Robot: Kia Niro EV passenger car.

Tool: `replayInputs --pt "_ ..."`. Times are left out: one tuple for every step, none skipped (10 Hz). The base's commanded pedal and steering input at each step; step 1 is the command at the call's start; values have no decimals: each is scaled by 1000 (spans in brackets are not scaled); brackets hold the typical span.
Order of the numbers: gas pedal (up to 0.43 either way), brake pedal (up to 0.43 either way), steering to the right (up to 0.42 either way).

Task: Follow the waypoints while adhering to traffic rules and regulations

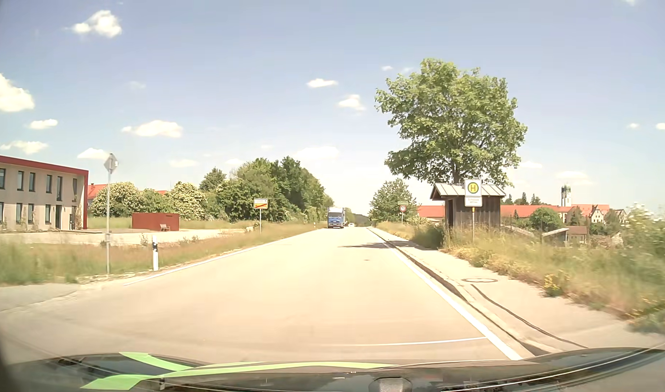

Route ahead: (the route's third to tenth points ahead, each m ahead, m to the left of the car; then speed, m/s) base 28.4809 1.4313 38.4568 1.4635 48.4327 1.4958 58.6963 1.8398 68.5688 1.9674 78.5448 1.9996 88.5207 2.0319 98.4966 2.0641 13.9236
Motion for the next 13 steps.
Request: replayInputs --pt "189 0 -1" --pt "189 0 -2" --pt "189 0 -2" --pt "189 0 -1" --pt "197 0 -1" --pt "220 0 0" --pt "220 0 2" --pt "209 0 2" --pt "189 0 2" --pt "189 0 2" --pt "189 0 2" --pt "189 0 2" --pt "197 0 2"
